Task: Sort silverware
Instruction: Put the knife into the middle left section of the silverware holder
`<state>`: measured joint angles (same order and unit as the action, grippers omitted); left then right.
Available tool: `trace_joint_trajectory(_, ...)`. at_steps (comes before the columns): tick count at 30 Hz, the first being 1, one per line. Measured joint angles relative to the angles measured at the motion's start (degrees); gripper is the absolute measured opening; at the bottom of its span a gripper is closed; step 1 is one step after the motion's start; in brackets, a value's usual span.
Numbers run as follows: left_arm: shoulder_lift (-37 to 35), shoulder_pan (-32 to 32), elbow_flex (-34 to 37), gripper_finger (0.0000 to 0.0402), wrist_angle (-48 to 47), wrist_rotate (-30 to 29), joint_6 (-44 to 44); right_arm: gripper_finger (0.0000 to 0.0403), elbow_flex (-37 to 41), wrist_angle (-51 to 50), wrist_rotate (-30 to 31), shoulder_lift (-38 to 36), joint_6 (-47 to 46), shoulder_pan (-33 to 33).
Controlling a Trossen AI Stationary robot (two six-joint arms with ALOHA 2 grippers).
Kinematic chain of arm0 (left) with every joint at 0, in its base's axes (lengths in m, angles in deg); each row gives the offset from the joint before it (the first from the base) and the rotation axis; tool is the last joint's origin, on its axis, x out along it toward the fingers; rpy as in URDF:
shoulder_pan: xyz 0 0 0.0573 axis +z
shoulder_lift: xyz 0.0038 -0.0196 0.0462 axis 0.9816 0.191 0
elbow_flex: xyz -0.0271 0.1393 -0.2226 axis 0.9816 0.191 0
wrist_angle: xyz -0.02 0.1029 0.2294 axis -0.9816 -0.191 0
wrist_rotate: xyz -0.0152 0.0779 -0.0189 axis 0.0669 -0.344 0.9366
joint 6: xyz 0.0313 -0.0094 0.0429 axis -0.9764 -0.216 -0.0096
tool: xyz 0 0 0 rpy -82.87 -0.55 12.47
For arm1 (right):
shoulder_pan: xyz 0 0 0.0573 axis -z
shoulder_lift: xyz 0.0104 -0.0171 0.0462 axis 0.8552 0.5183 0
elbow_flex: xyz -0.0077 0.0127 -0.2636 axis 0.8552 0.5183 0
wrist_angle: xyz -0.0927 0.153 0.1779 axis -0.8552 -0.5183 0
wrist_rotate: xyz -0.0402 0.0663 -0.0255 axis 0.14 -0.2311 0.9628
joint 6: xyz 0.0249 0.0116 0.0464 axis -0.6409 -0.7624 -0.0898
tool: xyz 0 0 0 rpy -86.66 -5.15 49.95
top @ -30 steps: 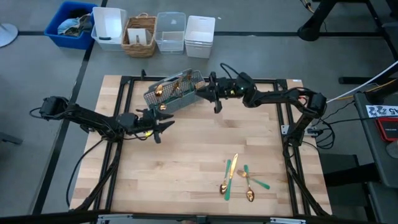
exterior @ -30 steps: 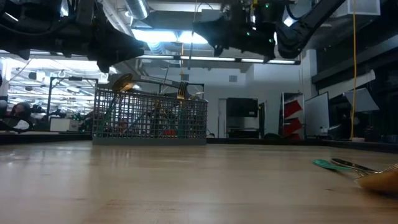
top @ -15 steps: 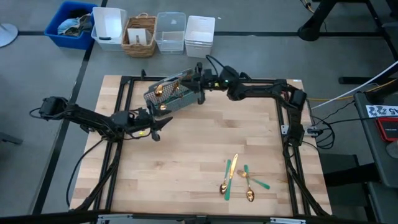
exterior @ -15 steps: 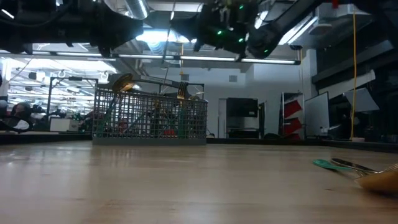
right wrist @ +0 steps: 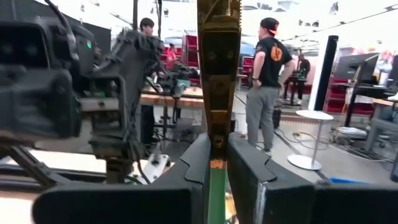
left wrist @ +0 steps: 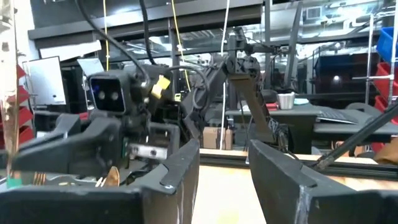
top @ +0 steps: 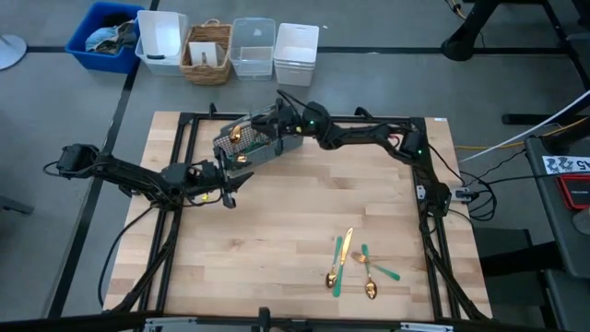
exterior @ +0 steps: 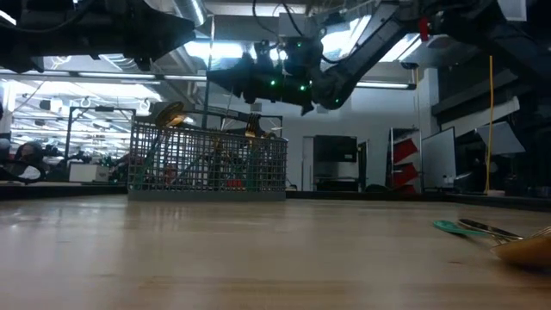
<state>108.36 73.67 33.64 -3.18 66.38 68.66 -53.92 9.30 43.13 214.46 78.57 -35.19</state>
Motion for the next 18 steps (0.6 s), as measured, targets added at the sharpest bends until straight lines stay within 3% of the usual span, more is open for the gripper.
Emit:
trace_joint_trajectory(6, 0.0, 0.0, 0.0, 0.0131, -1.1, 0.0, 0.0, 0.0046, 0.0, -0.5, 0.0, 1.9, 2.1, 0.0)
trace_joint_trajectory(18, 0.0, 0.0, 0.0, 0.0131, -1.2, 0.0, 0.0, 0.0046, 0.1, -10.8, -0.3, 1.9, 8.0, 0.0)
